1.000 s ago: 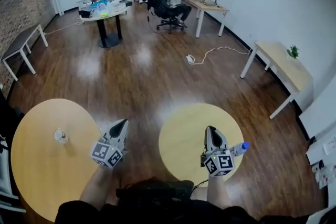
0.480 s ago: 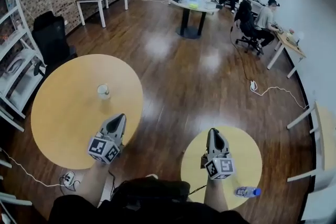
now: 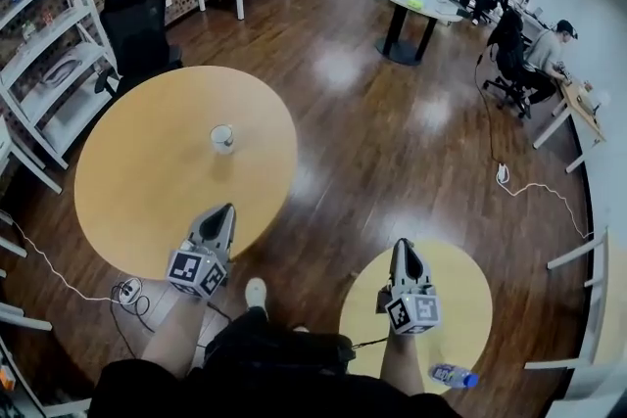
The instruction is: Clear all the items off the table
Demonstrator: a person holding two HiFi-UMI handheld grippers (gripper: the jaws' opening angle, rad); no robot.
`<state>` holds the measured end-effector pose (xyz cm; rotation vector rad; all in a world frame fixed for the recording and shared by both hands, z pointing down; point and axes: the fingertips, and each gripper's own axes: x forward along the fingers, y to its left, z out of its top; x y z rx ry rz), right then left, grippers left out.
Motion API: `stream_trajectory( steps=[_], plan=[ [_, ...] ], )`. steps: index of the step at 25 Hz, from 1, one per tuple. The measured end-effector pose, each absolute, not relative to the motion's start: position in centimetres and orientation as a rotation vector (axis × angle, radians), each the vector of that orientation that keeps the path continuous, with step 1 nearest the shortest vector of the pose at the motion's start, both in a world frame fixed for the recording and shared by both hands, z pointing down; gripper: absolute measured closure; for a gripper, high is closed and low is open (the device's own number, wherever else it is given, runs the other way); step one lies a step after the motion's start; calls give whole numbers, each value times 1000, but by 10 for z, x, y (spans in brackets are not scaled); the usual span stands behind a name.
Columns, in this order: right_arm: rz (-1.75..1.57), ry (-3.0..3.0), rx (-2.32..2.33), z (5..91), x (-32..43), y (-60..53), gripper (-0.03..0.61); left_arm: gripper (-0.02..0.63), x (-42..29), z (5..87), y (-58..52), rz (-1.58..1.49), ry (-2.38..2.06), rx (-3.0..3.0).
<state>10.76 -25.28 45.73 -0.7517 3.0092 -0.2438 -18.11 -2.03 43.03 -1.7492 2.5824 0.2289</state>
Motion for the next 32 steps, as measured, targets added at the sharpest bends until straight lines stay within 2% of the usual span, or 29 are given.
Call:
stream_trajectory(
  steps=[12,20,27,29,32],
  plan=[
    [-154,3059,-763,458,11,-274,574,618,-297,454,-28,264,2600,-1712],
    [-103,3075,-682,443,-93,-275,574,618,-374,452,-25,269,2587,-1704],
    [-92,3196,-391,455,-186,-238,574,617,-418,457,-8,255,2657,-1649],
    [-120,3211,-360,461,-199,-236,574,578,-421,464,-12,260,2677,-1668],
    [-142,3247,-304,473,-219,-232,574,435,-423,478,-21,225,2699,-1713]
  ],
)
